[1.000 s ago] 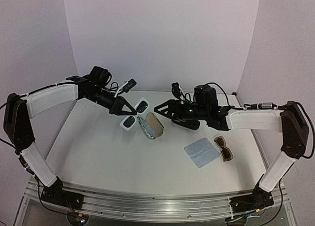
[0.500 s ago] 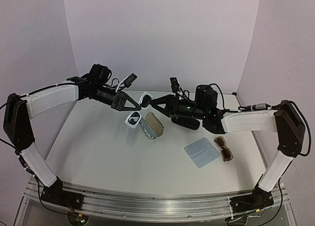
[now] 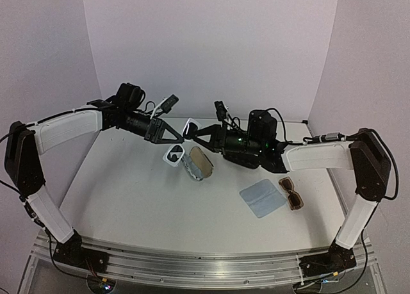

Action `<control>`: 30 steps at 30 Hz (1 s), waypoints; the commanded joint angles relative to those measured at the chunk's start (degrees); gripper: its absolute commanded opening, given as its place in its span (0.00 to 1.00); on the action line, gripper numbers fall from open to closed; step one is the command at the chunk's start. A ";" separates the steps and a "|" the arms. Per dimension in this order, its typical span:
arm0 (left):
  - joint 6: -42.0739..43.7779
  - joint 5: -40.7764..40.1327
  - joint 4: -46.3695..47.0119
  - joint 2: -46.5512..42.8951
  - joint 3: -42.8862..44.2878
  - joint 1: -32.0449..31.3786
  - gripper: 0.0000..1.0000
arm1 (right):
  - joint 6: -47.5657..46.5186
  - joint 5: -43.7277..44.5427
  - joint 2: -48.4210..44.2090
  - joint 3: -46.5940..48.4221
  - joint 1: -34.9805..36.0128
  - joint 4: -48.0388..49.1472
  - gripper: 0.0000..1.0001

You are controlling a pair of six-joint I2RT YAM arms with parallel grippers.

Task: Organize the sunglasses
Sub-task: Fold the sunglasses at the center of the board.

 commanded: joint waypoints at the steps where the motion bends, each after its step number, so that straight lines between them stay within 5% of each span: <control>1: 0.41 2.66 2.12 -3.00 0.13 -0.04 0.00 | 0.67 -2.41 1.12 2.66 0.36 4.56 0.09; 6: 0.18 2.59 1.85 -2.84 0.10 0.04 0.06 | 0.13 -2.37 0.75 1.60 0.33 5.65 0.00; 18: 5.11 -11.93 -8.18 -4.17 3.30 2.27 0.97 | -4.04 2.14 -2.30 -1.87 0.19 4.84 0.00; 24: 1.68 -2.18 -9.35 -5.03 -2.54 7.13 1.00 | -12.55 6.25 -4.58 2.12 0.17 -2.32 0.00; 30: -11.50 9.94 9.24 -7.80 -10.32 7.09 1.00 | -15.31 5.89 -2.38 8.78 0.02 -4.16 0.00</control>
